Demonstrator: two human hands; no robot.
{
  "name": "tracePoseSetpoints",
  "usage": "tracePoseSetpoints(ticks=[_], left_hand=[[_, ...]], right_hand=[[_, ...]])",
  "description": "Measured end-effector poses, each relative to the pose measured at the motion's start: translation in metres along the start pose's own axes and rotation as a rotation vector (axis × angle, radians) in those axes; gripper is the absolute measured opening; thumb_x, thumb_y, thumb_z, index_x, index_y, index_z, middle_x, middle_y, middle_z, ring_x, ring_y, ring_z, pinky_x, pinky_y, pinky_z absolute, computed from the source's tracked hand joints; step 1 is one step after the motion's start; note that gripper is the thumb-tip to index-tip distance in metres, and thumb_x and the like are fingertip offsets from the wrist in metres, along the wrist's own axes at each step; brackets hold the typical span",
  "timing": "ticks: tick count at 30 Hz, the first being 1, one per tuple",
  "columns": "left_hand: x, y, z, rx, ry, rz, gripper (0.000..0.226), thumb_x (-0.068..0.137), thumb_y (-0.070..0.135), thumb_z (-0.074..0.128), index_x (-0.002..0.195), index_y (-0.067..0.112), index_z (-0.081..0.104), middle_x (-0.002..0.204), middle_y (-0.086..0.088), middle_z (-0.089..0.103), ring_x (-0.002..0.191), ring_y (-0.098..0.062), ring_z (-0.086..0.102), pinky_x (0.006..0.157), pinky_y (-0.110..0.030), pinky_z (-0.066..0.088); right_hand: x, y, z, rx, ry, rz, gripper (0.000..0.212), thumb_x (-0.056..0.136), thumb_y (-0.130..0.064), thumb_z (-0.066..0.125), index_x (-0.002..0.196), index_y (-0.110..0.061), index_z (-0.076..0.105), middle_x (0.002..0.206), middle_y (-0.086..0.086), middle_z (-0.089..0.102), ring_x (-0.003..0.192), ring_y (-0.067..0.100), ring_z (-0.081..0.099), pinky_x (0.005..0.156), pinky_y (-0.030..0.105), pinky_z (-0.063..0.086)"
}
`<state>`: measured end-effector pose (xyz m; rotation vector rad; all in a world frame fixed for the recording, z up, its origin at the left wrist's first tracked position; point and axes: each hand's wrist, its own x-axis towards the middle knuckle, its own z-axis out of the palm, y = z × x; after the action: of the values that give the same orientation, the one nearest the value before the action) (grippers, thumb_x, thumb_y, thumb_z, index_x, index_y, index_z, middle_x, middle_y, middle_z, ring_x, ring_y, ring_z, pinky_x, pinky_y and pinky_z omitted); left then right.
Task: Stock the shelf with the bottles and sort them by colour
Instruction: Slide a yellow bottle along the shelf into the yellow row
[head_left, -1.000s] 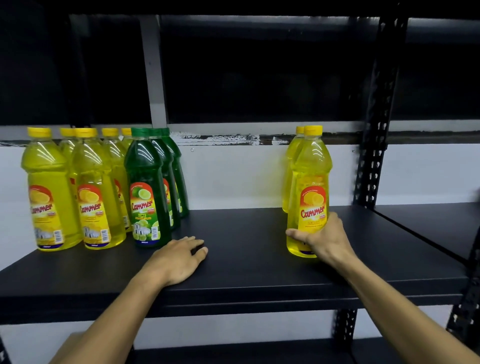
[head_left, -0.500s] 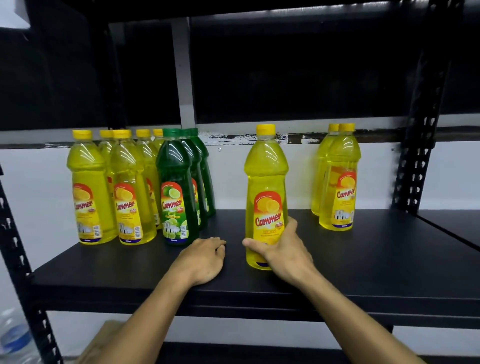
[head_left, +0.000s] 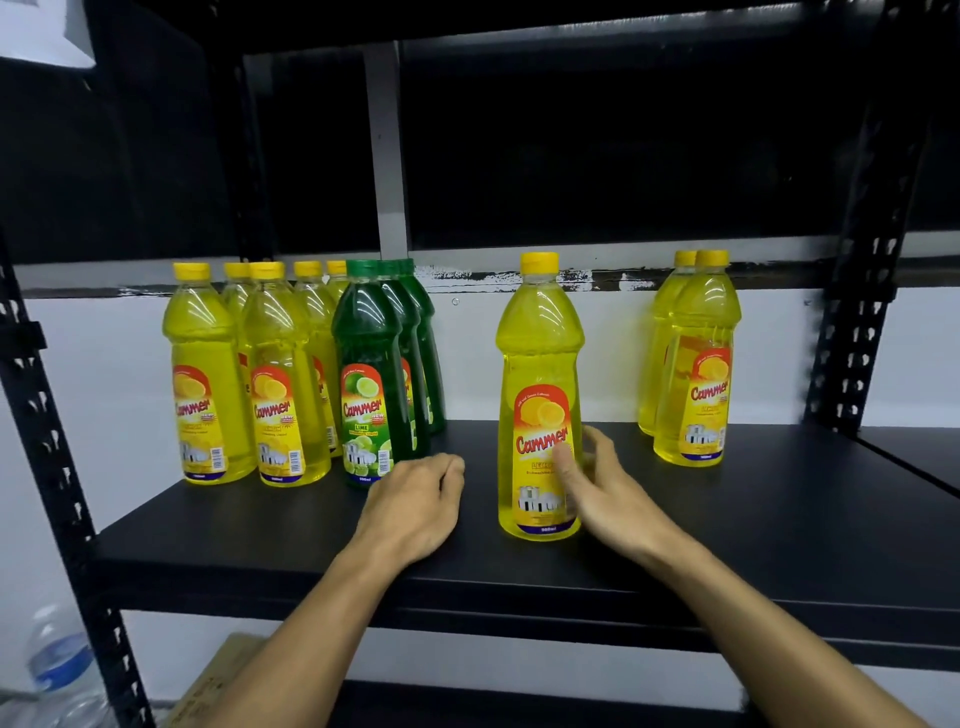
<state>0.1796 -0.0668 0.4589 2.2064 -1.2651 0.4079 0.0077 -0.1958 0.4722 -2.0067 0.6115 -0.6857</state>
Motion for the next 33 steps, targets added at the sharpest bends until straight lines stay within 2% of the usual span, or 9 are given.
tracePoseSetpoints(ticks=[3,5,7,9,11,20,26,29,33], left_hand=[[-0.012,0.012,-0.004,-0.228,0.122,-0.023,0.045,0.101,0.049,0.03,0.115,0.021,0.062,0.094,0.002,0.069,0.09,-0.017,0.063,0.08,-0.035,0.048],[-0.02,0.029,-0.002,-0.449,0.012,-0.095,0.055,0.095,0.062,0.038,0.136,0.026,0.046,0.115,0.007,0.065,0.102,-0.008,0.059,0.092,-0.034,0.047],[-0.024,0.048,0.004,-0.623,-0.104,-0.177,0.091,0.078,0.072,0.055,0.15,0.027,0.021,0.141,0.008,0.049,0.12,-0.008,0.052,0.103,-0.039,0.042],[-0.023,0.067,0.011,-0.639,-0.127,-0.273,0.119,0.064,0.074,0.068,0.153,0.027,0.004,0.15,0.005,0.038,0.131,-0.015,0.046,0.107,-0.041,0.039],[-0.022,0.084,0.016,-0.558,-0.094,-0.362,0.128,0.059,0.074,0.073,0.152,0.024,0.0,0.15,0.003,0.036,0.132,-0.02,0.044,0.106,-0.04,0.039],[-0.012,0.108,0.037,-0.194,0.049,-0.415,0.103,0.064,0.059,0.079,0.135,0.015,0.018,0.125,-0.004,0.045,0.111,-0.025,0.056,0.085,-0.038,0.051],[0.021,0.093,0.043,-0.235,0.012,-0.479,0.104,0.061,0.05,0.084,0.133,0.012,0.019,0.125,-0.005,0.043,0.11,-0.028,0.055,0.086,-0.039,0.048],[0.045,0.08,0.049,-0.274,-0.024,-0.505,0.097,0.064,0.047,0.084,0.128,0.014,0.02,0.125,-0.007,0.041,0.112,-0.029,0.052,0.08,-0.036,0.044],[0.078,0.064,0.063,-0.299,0.003,-0.565,0.104,0.063,0.045,0.085,0.135,0.014,0.017,0.129,-0.012,0.036,0.113,-0.032,0.049,0.074,-0.036,0.04]], right_hand=[[0.003,0.009,-0.023,-0.041,0.097,-0.006,0.072,0.091,-0.067,0.023,0.15,-0.026,0.023,0.15,-0.004,0.039,0.135,0.015,0.039,0.106,0.033,0.03],[0.01,0.02,-0.037,-0.106,0.154,0.02,0.061,0.096,-0.061,0.028,0.144,-0.024,0.035,0.147,-0.001,0.043,0.132,0.017,0.042,0.105,0.034,0.031],[0.018,0.032,-0.049,-0.26,0.173,0.045,0.053,0.097,-0.057,0.035,0.138,-0.025,0.043,0.139,-0.001,0.051,0.125,0.017,0.048,0.106,0.044,0.037],[0.022,0.045,-0.057,-0.443,0.166,0.053,0.05,0.097,-0.055,0.037,0.135,-0.025,0.045,0.135,-0.002,0.055,0.122,0.017,0.051,0.102,0.049,0.041],[0.024,0.053,-0.06,-0.599,0.142,0.047,0.048,0.097,-0.053,0.039,0.135,-0.025,0.045,0.137,-0.002,0.053,0.125,0.018,0.049,0.101,0.048,0.042],[0.033,0.064,-0.054,-0.804,-0.014,0.089,0.055,0.095,-0.059,0.04,0.138,-0.025,0.043,0.147,-0.004,0.038,0.135,0.016,0.035,0.104,0.044,0.037],[0.039,0.058,-0.051,-0.875,-0.057,0.154,0.051,0.097,-0.055,0.035,0.137,-0.023,0.042,0.144,0.003,0.036,0.134,0.022,0.035,0.102,0.042,0.036],[0.043,0.053,-0.042,-0.876,-0.039,0.151,0.051,0.097,-0.05,0.035,0.138,-0.021,0.041,0.144,0.006,0.035,0.135,0.025,0.033,0.104,0.043,0.033],[0.044,0.059,-0.035,-0.829,-0.022,0.114,0.053,0.097,-0.051,0.032,0.141,-0.022,0.039,0.15,0.002,0.031,0.139,0.022,0.029,0.106,0.041,0.031]])
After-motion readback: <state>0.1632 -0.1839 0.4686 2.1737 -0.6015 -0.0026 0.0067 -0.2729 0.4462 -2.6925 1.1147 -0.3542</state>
